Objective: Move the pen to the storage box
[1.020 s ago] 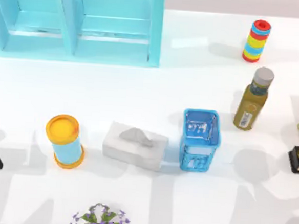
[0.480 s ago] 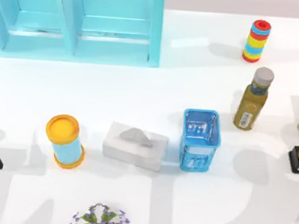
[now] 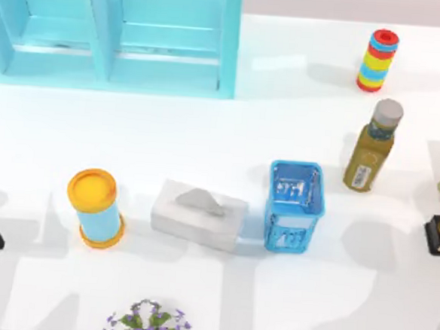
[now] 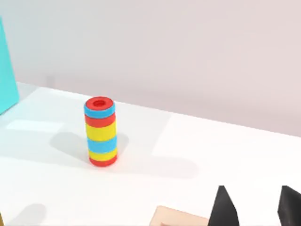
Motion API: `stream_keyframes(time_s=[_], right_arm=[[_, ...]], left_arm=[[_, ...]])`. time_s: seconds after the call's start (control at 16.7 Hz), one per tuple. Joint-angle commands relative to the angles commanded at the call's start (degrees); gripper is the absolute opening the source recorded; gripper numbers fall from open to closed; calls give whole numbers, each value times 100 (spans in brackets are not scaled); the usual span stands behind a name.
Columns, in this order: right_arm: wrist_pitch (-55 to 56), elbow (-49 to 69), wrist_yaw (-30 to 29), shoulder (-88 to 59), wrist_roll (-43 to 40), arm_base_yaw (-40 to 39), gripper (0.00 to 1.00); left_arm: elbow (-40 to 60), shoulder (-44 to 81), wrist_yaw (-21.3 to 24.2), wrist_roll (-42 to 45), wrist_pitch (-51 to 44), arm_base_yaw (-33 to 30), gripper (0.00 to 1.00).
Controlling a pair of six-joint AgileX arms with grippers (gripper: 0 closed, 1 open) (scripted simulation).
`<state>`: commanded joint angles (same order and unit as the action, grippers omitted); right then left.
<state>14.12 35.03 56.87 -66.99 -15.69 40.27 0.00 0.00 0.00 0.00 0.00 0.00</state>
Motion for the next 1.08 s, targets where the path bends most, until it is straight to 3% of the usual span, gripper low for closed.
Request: stream_keyframes(time_s=[0.72, 1.08], right_arm=[[0, 0, 0, 0, 0, 0, 98], [0, 0, 0, 0, 0, 0, 100]], left_arm=[[0, 0, 0, 0, 0, 0, 100], [0, 0, 0, 0, 0, 0, 100]])
